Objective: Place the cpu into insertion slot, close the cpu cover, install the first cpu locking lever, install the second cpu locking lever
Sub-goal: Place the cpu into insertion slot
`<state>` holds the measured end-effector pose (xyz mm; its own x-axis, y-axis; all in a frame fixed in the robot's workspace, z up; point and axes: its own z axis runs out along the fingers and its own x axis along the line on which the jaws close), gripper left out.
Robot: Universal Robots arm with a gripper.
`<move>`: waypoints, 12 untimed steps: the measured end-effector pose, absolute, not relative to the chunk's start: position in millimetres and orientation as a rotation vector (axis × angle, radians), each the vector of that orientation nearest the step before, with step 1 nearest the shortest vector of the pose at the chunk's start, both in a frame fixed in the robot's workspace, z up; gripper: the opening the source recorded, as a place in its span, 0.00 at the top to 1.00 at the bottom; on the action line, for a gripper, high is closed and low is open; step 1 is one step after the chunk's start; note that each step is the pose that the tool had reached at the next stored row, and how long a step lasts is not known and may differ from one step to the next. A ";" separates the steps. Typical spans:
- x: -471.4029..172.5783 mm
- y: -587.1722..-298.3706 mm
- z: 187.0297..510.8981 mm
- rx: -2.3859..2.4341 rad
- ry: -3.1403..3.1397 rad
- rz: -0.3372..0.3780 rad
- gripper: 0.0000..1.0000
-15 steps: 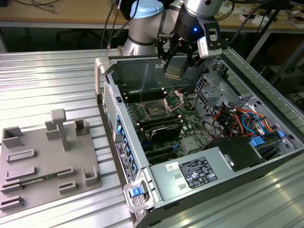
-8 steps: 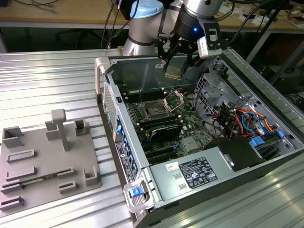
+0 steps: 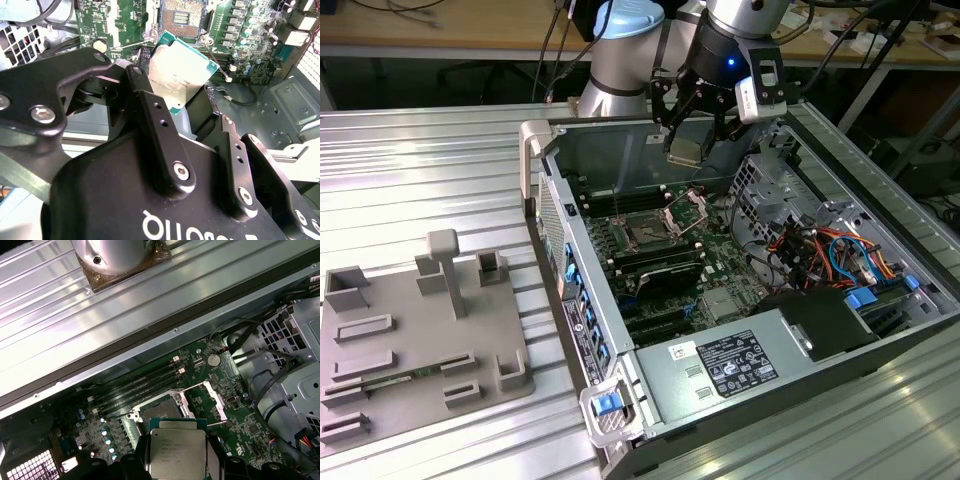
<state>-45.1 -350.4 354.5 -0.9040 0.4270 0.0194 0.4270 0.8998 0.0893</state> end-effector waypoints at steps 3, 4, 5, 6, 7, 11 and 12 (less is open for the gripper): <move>-45.1 -350.5 354.5 0.691 3.060 0.144 0.45; -45.1 -350.4 354.5 0.692 3.060 0.144 0.45; -45.1 -350.4 354.5 0.693 3.060 0.144 0.45; -45.1 -350.4 354.5 0.694 3.060 0.144 0.45; -45.1 -350.4 354.5 0.695 3.059 0.144 0.45; -45.1 -350.4 354.5 0.698 3.059 0.144 0.45; -45.1 -350.5 354.5 0.699 3.058 0.144 0.45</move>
